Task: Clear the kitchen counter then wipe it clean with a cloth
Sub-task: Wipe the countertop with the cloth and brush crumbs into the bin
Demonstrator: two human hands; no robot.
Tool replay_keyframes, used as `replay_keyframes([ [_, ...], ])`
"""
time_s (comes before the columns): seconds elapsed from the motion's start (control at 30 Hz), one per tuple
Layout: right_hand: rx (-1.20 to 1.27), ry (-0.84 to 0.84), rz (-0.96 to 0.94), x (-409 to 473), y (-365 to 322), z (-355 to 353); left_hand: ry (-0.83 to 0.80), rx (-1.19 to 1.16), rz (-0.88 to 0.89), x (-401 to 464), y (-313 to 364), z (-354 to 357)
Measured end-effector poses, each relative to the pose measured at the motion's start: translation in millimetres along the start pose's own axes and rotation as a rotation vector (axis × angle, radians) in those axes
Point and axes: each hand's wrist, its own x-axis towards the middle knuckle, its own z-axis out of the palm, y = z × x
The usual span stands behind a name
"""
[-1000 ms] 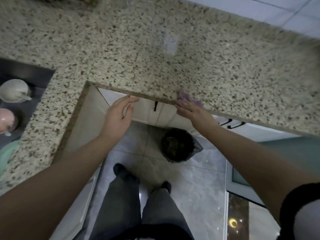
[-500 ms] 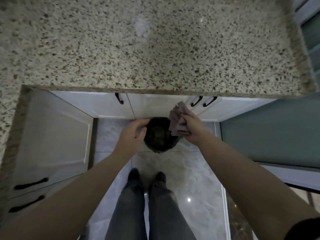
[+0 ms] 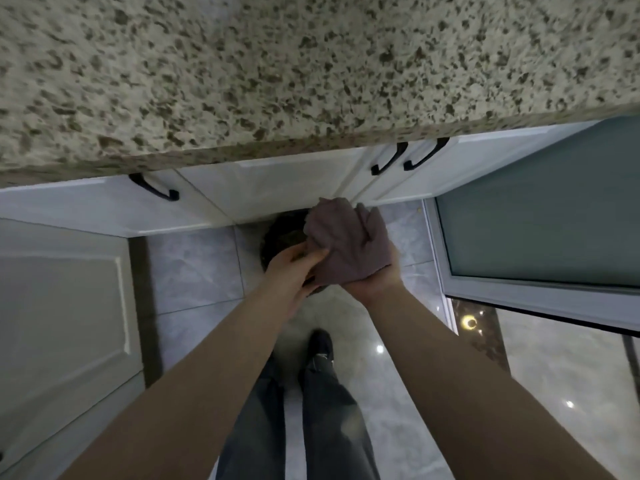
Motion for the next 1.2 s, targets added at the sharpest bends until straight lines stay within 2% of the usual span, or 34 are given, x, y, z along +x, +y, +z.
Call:
replay_keyframes([
  [0.13,0.072,-0.087,0.068,4.6,0.0,-16.4,0.134,0.094,0.084,26.8,-11.8,-8.7],
  [0.23,-0.04,-0.093,0.076,8.3,-7.7,-25.7,0.155,0.161,0.146,40.1,-13.6,-15.6],
  [0.33,-0.17,0.024,0.035,9.7,-12.4,-30.1,0.193,0.239,0.214,48.3,-9.1,-20.8],
  [0.4,-0.197,0.171,0.067,14.5,-10.8,-37.2,0.214,0.296,0.252,51.2,-7.8,-22.4],
  [0.5,-0.142,0.278,0.079,17.0,-6.6,-39.7,0.412,0.586,0.292,57.0,-8.0,-20.8],
  [0.57,-0.115,0.28,0.088,15.9,-3.9,-34.4,0.508,0.907,0.507,58.4,-11.3,-13.1],
  [0.6,-0.096,0.264,0.095,16.2,-1.7,-30.4,0.411,1.077,0.651,60.2,-14.3,-5.1],
  [0.63,-0.082,0.247,0.098,16.4,1.5,-26.8,0.236,1.188,0.742,63.8,-20.9,4.6],
  [0.67,-0.07,0.231,0.09,16.0,5.5,-20.9,0.083,1.235,0.736,67.5,-27.4,10.9],
  [0.7,-0.057,0.214,0.078,13.9,8.2,-15.1,0.022,1.258,0.678,72.5,-30.9,12.4],
  [0.77,-0.063,0.217,0.038,10.6,10.5,-10.5,0.187,1.125,0.432,81.0,-29.4,9.1],
  [0.8,-0.072,0.229,0.014,9.7,10.0,-12.6,0.304,1.076,0.383,80.1,-24.2,8.5],
  [0.83,-0.073,0.236,-0.003,8.5,8.4,-12.2,0.348,1.053,0.46,74.6,-18.1,10.4],
  [0.9,-0.106,0.21,-0.019,6.2,6.4,-8.9,0.156,1.112,0.699,65.9,-18.9,16.2],
  [0.93,-0.121,0.19,-0.028,4.4,6.0,-5.1,0.068,1.159,0.67,65.6,-18.9,16.1],
  [0.97,-0.125,0.195,-0.04,2.5,6.8,-2.1,0.102,1.11,0.511,69.3,-17.7,14.0],
  [1.03,-0.099,0.238,-0.055,-2.3,10.6,-0.1,0.318,0.899,0.153,83.6,-15.1,0.6],
  [1.07,-0.095,0.244,-0.063,-3.1,11.3,-0.6,0.341,0.814,0.124,86.6,-13.5,-2.9],
  [1.13,-0.096,0.251,-0.077,-2.9,12.3,-2.5,0.215,0.63,0.197,90.3,-11.8,0.8],
  [1.17,-0.109,0.264,-0.081,-1.2,12.4,-1.6,0.132,0.506,0.158,88.7,-8.8,10.4],
  [1.2,-0.122,0.27,-0.083,-1.5,13.4,0.4,0.102,0.417,0.037,82.9,-8.7,18.1],
])
